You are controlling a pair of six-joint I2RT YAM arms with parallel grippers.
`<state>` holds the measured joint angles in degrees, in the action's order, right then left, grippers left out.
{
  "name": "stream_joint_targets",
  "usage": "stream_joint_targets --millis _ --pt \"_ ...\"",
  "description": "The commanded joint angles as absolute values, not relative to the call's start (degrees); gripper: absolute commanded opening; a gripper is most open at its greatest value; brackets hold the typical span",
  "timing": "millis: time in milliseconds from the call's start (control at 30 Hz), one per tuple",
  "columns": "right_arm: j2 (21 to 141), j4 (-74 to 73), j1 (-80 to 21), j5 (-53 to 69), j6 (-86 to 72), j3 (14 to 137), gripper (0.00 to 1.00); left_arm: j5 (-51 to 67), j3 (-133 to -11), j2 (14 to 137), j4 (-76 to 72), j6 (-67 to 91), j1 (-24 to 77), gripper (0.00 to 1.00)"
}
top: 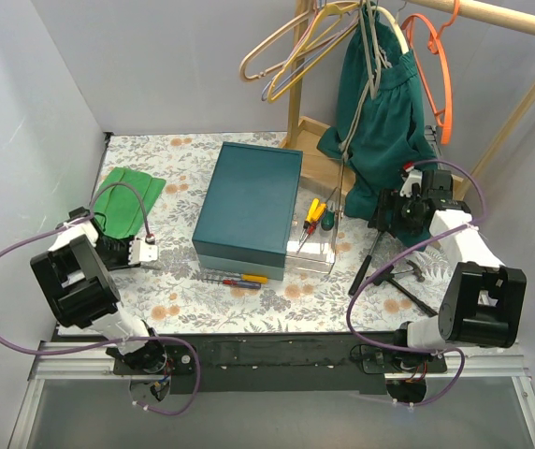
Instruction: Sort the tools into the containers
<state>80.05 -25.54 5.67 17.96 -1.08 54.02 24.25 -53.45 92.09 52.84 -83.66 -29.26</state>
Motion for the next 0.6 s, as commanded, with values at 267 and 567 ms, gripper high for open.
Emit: stream_joint_targets --millis 267,567 --pt "81.7 -24.8 6.0 16.7 -0.2 58.1 0.89 26.8 -43.2 81.6 56.1 -108.6 -28.8 0.0" --pt "80.9 -24.8 6.0 17.7 -0.2 58.2 0.89 47.9 -63.9 77.8 71.4 -82.3 -27.9 0.0"
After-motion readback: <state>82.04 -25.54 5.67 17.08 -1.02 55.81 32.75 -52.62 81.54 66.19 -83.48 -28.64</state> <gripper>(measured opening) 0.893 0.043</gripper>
